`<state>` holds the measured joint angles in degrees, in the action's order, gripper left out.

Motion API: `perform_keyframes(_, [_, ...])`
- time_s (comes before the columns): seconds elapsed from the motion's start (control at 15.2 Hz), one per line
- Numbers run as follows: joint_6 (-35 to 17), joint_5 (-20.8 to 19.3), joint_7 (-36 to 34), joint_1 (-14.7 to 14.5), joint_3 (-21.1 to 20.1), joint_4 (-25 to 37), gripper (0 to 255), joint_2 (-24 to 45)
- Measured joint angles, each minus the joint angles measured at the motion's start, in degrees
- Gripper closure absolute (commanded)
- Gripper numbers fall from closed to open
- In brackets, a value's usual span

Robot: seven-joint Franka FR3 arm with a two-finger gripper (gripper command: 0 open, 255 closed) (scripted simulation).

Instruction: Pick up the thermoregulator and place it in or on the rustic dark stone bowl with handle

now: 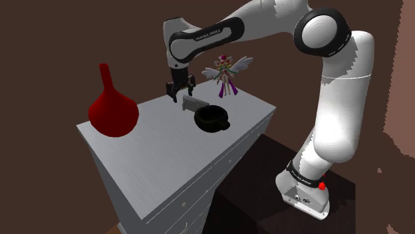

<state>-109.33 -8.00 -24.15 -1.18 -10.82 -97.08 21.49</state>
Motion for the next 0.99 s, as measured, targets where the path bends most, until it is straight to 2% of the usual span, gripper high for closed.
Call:
perform_keyframes(0.2, [-9.85,-0.83,11.25,3.55,-0.13,-12.14,0,-6.83])
perform_keyframes(0.4, [-17.54,-1.08,22.1,6.57,0.22,-18.72,0,-9.92])
perform_keyframes(0.53, [-19.59,-1.27,23.99,7.06,0.35,-20.01,0,-9.92])
perform_keyframes(0.99, [-24.1,-2.36,24.12,7.31,0.82,-21.82,0,-7.41])
